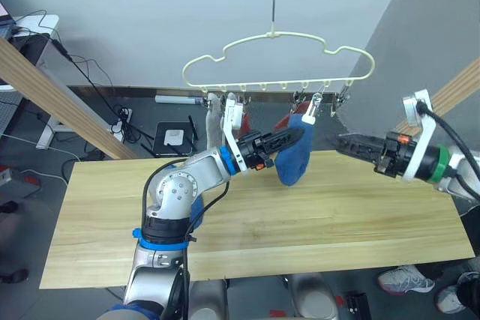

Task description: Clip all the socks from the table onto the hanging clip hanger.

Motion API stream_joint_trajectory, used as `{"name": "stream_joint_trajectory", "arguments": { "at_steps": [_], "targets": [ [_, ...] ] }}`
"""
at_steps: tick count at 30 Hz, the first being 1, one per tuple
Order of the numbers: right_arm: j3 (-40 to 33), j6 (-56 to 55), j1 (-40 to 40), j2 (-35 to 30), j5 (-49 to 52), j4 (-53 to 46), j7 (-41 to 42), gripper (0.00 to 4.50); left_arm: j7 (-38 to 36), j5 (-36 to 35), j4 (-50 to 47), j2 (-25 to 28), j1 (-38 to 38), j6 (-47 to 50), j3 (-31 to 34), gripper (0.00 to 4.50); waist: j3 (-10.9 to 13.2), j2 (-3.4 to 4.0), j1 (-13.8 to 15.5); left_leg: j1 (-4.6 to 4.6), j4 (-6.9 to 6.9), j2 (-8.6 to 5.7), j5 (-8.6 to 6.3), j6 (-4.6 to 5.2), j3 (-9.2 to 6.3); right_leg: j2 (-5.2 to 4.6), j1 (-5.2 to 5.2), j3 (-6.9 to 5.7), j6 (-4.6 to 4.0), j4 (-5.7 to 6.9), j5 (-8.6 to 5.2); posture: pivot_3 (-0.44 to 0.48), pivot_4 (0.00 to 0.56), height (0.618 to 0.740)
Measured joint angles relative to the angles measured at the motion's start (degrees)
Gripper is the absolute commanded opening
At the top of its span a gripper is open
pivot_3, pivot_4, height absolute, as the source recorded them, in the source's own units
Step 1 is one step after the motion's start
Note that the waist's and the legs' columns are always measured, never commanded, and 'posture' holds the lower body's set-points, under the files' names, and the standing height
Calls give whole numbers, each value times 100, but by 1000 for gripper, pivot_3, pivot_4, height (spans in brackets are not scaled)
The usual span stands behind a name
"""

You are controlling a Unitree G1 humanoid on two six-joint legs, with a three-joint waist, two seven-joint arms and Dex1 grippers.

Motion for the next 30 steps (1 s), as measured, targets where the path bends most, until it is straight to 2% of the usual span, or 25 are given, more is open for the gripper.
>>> {"name": "stream_joint_trajectory", "arguments": {
  "at_steps": [3,5,9,10,15,19,22,24,30],
  "targets": [
    [-85,-216,333,44,-119,-318,-148,4500,-122,200,-14,54,40,-106,-104,2582,0,-1,-32,2,-1,4,0,0,2,3,5,2,2,-15,0,-250,324,740],
    [-88,-392,520,188,-268,-532,-325,4500,-225,386,-148,268,220,-185,-241,3093,0,0,-55,7,-3,11,0,0,3,8,15,3,4,-25,0,-249,320,740],
    [-42,-780,780,517,-743,-1024,-781,4500,-555,693,-811,1073,904,-281,-399,4285,1,0,-91,5,-8,11,0,0,1,7,14,4,3,-29,1,-235,320,740],
    [8,-870,828,565,-932,-1178,-868,4500,-646,739,-1008,1293,1048,-298,-402,4456,1,0,-85,5,-9,11,0,-1,-2,7,15,1,4,-30,0,-230,317,740],
    [342,-1270,905,821,-1994,-1826,-1134,4500,-956,842,-1810,1994,1491,-558,-247,4456,0,1,-22,5,-6,11,1,-1,-1,6,15,2,12,-34,-2,-213,315,740],
    [777,-1735,908,1164,-3345,-2276,-1432,4500,-1308,1109,-2352,2440,1953,-1256,28,4456,0,2,-10,6,-14,14,1,-2,0,7,13,1,10,-38,-2,-199,316,740],
    [1066,-2022,895,1429,-4229,-2422,-1574,3905,-1461,1204,-2647,2615,2196,-1605,174,4500,0,2,2,4,-14,14,1,-2,0,6,13,1,9,-42,-2,-190,318,740],
    [1282,-2126,899,1552,-4731,-2479,-1625,3200,-1447,1169,-2788,2634,2267,-1663,271,4500,0,2,10,4,-14,14,1,-2,0,5,13,1,8,-41,-1,-182,322,740],
    [1877,-2241,829,2027,-6119,-2526,-1867,3200,-1215,1187,-2965,2585,2343,-1675,324,4500,1,3,18,5,-14,14,0,-1,-1,6,13,1,5,-40,1,-176,324,740]
  ]
}}
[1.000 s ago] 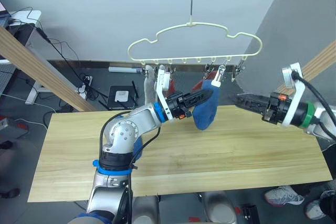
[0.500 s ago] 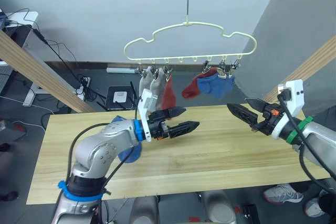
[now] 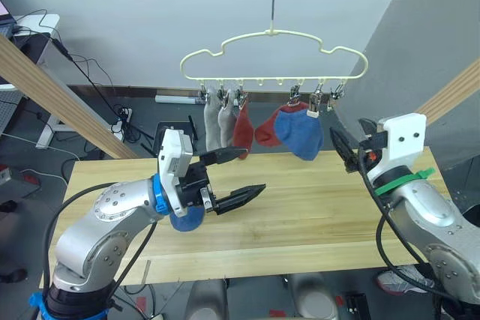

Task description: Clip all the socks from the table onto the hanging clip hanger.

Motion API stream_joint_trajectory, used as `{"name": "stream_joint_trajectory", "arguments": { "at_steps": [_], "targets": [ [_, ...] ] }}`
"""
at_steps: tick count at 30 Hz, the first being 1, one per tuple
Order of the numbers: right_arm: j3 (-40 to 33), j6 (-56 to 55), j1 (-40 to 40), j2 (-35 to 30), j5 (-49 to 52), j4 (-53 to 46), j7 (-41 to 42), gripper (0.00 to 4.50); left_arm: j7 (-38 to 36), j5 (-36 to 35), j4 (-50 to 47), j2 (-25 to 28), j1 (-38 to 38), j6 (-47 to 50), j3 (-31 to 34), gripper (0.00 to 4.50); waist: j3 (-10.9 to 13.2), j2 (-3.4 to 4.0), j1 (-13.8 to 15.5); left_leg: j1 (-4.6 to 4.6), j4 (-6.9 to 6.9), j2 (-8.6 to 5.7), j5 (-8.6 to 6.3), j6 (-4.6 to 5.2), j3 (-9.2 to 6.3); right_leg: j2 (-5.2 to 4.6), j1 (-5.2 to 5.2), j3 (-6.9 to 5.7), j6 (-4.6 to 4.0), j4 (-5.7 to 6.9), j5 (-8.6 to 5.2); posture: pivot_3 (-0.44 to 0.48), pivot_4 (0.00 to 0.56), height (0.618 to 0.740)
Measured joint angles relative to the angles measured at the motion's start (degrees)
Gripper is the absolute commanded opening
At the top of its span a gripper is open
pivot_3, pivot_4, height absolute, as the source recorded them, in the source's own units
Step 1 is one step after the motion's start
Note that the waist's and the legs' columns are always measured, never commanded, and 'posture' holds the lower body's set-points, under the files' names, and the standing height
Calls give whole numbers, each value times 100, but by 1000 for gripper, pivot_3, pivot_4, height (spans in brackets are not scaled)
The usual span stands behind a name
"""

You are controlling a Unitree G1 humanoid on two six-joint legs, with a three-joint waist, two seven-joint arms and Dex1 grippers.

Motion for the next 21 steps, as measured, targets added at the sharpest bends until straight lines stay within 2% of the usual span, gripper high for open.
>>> {"name": "stream_joint_trajectory", "arguments": {
  "at_steps": [6,17,20,21],
  "targets": [
    [216,-131,-177,584,-845,154,18,3200,403,-1,-103,-207,-83,23,-120,4500,0,0,3,0,1,0,0,0,-2,0,0,-1,-3,2,2,-167,328,740],
    [309,-154,-408,1221,-1627,456,302,3200,527,2,-168,-204,-108,31,-202,4500,1,1,5,2,2,0,0,1,-2,0,0,-1,-4,7,2,-164,330,740],
    [312,-160,-422,1355,-1792,473,401,2618,541,2,-168,-205,-129,32,-229,4500,1,1,5,1,2,0,0,1,-2,0,0,-1,-4,6,2,-163,330,740],
    [312,-166,-422,1394,-1815,490,426,2290,546,2,-168,-205,-145,32,-230,4500,1,1,5,1,2,0,0,1,-1,0,0,-1,-4,6,2,-164,330,740]
  ]
}}
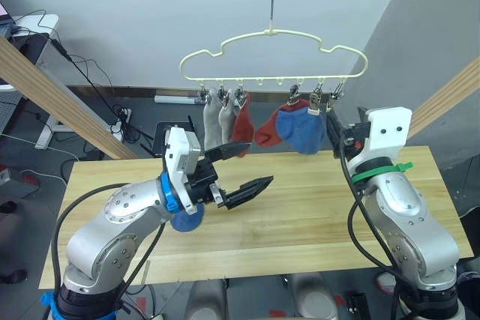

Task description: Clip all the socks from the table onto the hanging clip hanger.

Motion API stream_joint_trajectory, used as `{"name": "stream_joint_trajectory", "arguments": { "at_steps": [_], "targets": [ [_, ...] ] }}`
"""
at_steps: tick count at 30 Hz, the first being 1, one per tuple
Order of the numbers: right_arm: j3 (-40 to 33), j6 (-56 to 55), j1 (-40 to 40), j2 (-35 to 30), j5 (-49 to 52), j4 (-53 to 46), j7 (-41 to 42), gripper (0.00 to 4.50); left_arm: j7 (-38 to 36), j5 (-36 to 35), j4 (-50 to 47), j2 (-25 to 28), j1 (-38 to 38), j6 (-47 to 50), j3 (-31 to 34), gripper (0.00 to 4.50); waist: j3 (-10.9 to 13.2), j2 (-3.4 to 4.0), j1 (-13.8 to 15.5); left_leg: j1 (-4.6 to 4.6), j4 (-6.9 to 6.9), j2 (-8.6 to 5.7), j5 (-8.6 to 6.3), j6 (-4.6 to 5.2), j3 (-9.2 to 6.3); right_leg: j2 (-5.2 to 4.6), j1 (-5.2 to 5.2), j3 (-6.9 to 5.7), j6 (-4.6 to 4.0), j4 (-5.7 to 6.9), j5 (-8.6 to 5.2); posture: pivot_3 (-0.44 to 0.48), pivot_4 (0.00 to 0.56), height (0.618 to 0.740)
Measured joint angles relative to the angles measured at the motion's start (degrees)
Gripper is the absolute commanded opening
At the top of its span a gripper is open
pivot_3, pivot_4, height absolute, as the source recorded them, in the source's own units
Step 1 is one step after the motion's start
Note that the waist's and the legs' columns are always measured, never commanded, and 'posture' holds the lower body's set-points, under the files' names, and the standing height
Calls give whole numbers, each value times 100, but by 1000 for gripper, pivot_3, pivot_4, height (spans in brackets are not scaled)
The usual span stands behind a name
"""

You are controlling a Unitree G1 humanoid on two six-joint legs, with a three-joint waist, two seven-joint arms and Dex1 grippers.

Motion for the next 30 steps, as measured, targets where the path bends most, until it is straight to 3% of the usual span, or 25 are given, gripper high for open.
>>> {"name": "stream_joint_trajectory", "arguments": {
  "at_steps": [1,30],
  "targets": [
    [0,-2,0,24,-37,14,25,1936,3,0,0,0,-7,0,0,4500,0,0,0,0,0,0,0,0,0,0,0,0,0,0,0,-164,330,740],
    [105,-490,-642,776,-997,689,436,1936,-6,-215,-232,47,-15,-152,14,4500,0,1,8,1,1,0,0,0,-2,0,0,-2,-2,5,1,-135,320,740]
  ]
}}
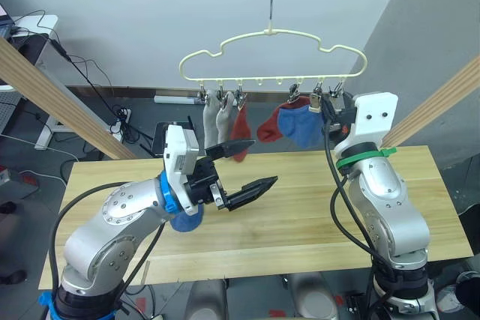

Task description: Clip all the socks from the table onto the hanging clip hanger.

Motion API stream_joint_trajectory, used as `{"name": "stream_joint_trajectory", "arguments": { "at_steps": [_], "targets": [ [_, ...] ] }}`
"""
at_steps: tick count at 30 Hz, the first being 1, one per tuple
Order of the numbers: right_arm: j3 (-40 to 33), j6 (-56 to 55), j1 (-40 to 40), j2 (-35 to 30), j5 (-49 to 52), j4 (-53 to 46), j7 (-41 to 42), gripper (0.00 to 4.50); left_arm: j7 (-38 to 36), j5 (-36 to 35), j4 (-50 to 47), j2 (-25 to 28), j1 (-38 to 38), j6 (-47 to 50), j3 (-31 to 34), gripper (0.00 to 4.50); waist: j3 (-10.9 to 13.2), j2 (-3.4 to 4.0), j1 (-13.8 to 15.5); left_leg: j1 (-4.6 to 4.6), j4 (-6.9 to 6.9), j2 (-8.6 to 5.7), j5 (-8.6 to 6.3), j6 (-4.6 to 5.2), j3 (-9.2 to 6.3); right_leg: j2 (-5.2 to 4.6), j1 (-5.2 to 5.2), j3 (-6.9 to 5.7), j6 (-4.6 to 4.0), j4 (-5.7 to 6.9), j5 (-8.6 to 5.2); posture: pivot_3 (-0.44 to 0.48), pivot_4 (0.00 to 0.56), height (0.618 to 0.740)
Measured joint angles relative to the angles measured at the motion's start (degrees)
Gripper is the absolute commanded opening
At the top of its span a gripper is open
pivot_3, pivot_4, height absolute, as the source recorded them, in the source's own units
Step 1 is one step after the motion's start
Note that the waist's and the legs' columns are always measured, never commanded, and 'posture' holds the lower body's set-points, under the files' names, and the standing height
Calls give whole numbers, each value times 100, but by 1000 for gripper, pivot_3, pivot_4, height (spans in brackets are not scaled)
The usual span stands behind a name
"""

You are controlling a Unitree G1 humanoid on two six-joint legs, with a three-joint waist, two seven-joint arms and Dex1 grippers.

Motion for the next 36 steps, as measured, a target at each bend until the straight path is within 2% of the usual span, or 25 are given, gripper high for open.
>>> {"name": "stream_joint_trajectory", "arguments": {
  "at_steps": [35,36],
  "targets": [
    [-50,-221,-141,382,-323,232,87,1936,-9,93,-16,-4,18,-214,-26,4500,0,1,6,0,2,0,0,0,-1,0,0,0,-1,4,0,-129,321,740],
    [-51,-226,-150,394,-324,233,92,1552,-9,93,-16,-4,18,-214,-29,4500,0,1,6,0,2,0,0,0,-1,0,0,-1,-1,4,0,-129,321,740]
  ]
}}
